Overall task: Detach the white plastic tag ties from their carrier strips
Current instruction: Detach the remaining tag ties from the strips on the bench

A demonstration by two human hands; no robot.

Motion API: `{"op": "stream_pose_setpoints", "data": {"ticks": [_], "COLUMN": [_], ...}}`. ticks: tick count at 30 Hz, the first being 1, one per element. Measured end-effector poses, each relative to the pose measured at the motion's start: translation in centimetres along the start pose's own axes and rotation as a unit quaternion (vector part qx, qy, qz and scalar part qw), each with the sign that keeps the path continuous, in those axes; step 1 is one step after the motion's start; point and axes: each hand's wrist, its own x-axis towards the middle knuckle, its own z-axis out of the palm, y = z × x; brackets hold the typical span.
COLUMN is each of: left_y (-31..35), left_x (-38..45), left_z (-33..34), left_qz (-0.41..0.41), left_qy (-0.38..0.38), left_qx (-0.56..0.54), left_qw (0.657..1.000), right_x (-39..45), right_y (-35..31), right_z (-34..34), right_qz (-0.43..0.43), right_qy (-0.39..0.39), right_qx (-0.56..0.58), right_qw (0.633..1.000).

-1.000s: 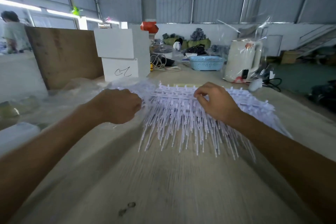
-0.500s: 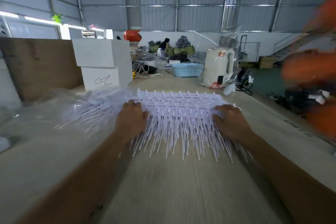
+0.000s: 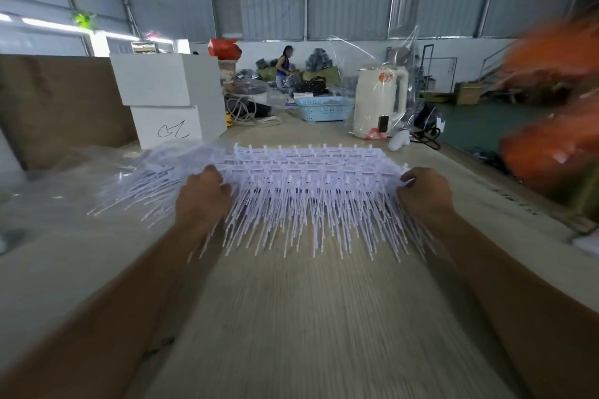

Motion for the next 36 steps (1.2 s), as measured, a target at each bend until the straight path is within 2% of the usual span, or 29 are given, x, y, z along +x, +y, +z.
{"op": "stream_pose_setpoints", "data": {"ticks": [4, 10, 19, 24, 27, 30, 36], "left_y": [-0.3, -0.7, -0.5, 0.4, 0.4, 0.2, 0.5], "left_x": [0.4, 0.7, 0.8, 0.5, 0.3, 0.0, 0.1], "left_z": [-0.3, -0.3, 0.3, 0.0, -0.4, -0.7, -1.3], "left_qz": [-0.034, -0.052, 0.033, 0.049, 0.067, 0.070, 0.060], "left_qy": [-0.008, -0.009, 0.051, 0.058, 0.064, 0.050, 0.032], "left_qx": [-0.004, -0.112, -0.201, -0.288, -0.360, -0.337, -0.391], "left_qw": [0.999, 0.992, 0.978, 0.955, 0.928, 0.938, 0.918], "right_x": [0.0, 0.4, 0.8, 0.5, 0.5, 0.6, 0.8], "right_y": [-0.3, -0.4, -0.4, -1.4, -1.5, -1.3, -1.4], "right_z": [0.1, -0.2, -0.2, -0.7, -0.9, -1.2, -1.8], "right_qz": [0.002, 0.042, 0.013, -0.046, -0.026, 0.001, 0.018], "right_qy": [0.022, 0.049, 0.089, 0.131, 0.136, 0.133, 0.163], "right_qx": [0.026, 0.106, 0.116, 0.198, 0.266, 0.299, 0.339], "right_qw": [0.999, 0.992, 0.989, 0.970, 0.954, 0.945, 0.926]}}
